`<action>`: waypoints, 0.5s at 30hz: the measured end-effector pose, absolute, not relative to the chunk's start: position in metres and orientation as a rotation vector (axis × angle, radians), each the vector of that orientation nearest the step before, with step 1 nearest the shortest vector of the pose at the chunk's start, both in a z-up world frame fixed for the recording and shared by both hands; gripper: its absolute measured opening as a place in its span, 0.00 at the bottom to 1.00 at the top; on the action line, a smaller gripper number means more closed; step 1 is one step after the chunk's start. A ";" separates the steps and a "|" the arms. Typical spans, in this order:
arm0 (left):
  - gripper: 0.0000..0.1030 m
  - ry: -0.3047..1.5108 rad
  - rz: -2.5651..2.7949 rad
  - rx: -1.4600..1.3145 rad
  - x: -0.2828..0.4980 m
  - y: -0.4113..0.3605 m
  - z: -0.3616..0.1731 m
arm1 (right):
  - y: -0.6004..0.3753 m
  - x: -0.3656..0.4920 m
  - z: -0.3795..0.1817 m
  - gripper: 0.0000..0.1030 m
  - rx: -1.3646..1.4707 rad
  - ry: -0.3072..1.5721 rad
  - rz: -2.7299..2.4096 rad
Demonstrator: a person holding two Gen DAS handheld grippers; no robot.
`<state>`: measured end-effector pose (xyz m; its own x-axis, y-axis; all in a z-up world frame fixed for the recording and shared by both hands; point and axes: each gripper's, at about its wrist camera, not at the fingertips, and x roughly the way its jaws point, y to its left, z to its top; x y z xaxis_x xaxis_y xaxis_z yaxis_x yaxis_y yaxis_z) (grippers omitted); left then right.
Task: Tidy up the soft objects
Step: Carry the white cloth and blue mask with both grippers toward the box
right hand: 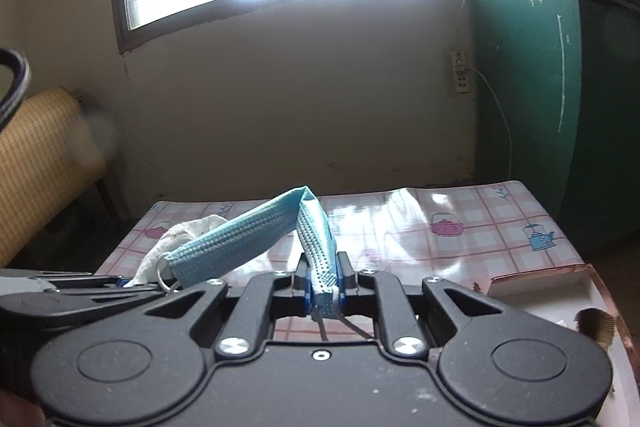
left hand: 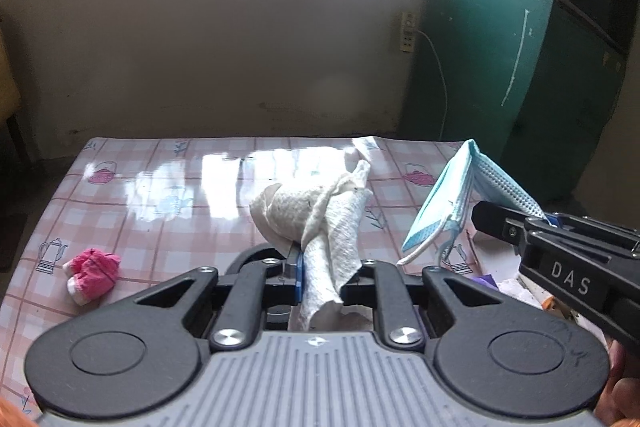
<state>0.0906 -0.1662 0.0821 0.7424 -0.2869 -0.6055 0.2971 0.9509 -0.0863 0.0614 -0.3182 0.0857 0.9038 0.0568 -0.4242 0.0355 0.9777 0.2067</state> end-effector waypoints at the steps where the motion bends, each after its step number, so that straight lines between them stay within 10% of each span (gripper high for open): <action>1: 0.18 0.662 -0.326 0.017 0.090 -0.169 0.082 | -0.321 0.060 0.086 0.14 0.213 0.443 0.006; 15: 0.18 0.673 -0.391 0.051 0.081 -0.202 0.077 | -0.349 0.044 0.084 0.14 0.228 0.446 -0.056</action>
